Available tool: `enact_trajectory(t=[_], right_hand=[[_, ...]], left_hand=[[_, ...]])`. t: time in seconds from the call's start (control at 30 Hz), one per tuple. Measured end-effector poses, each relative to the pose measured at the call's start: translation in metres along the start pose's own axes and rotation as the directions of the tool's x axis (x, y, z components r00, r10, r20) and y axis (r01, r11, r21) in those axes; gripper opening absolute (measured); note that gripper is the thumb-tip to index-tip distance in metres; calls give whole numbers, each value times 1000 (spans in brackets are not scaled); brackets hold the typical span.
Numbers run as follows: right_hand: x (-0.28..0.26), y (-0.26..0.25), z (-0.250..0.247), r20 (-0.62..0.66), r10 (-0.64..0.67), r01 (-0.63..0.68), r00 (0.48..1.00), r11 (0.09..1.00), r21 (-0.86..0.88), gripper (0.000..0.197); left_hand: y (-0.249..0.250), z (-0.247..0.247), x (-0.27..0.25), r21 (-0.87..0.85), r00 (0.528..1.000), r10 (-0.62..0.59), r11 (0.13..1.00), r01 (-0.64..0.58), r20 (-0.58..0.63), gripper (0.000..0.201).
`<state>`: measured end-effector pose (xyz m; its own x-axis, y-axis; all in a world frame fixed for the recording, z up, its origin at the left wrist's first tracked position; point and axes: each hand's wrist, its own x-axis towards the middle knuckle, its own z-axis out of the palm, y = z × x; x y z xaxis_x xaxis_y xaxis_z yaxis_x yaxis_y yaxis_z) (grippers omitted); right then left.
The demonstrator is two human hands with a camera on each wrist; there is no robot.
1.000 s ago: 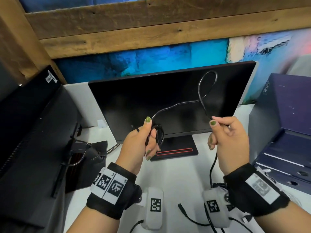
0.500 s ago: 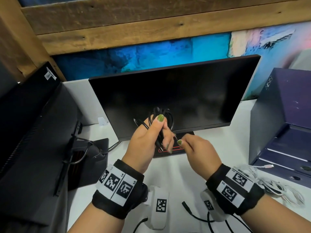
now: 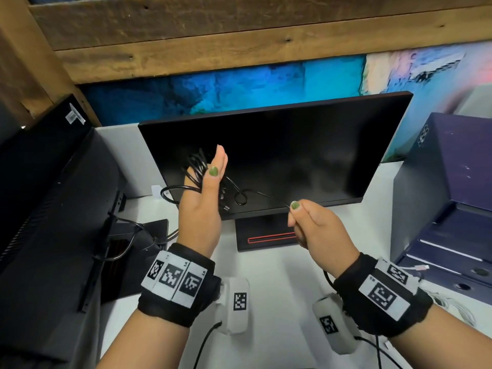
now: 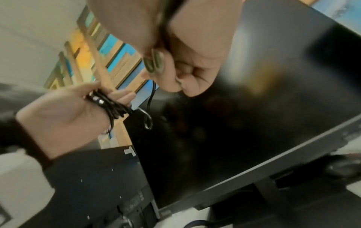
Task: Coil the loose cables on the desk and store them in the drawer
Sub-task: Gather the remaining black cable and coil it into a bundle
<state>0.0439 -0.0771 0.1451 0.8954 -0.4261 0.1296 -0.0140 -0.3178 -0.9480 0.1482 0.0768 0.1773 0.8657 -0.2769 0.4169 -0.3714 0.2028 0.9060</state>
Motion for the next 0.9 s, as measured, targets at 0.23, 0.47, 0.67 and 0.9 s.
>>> enact_trajectory(t=[0.23,0.47,0.67,0.9], right_hand=[[1,-2,-10,149,-109,142,983,961,-236,6],[25,9,-45,-14,-406,248,914,584,-773,9],[35,20,-40,-115,-427,140,897,522,-842,8],[17,23,-10,21,-176,157,984,807,-570,12]], left_hand=[[-21,-6,3,856,931,194,370,-360,308,49],[-28,-1,-12,902,929,-13,241,-357,371,28],[3,22,-28,679,865,-356,734,25,354,26],[31,37,-29,291,933,-336,913,287,133,37]])
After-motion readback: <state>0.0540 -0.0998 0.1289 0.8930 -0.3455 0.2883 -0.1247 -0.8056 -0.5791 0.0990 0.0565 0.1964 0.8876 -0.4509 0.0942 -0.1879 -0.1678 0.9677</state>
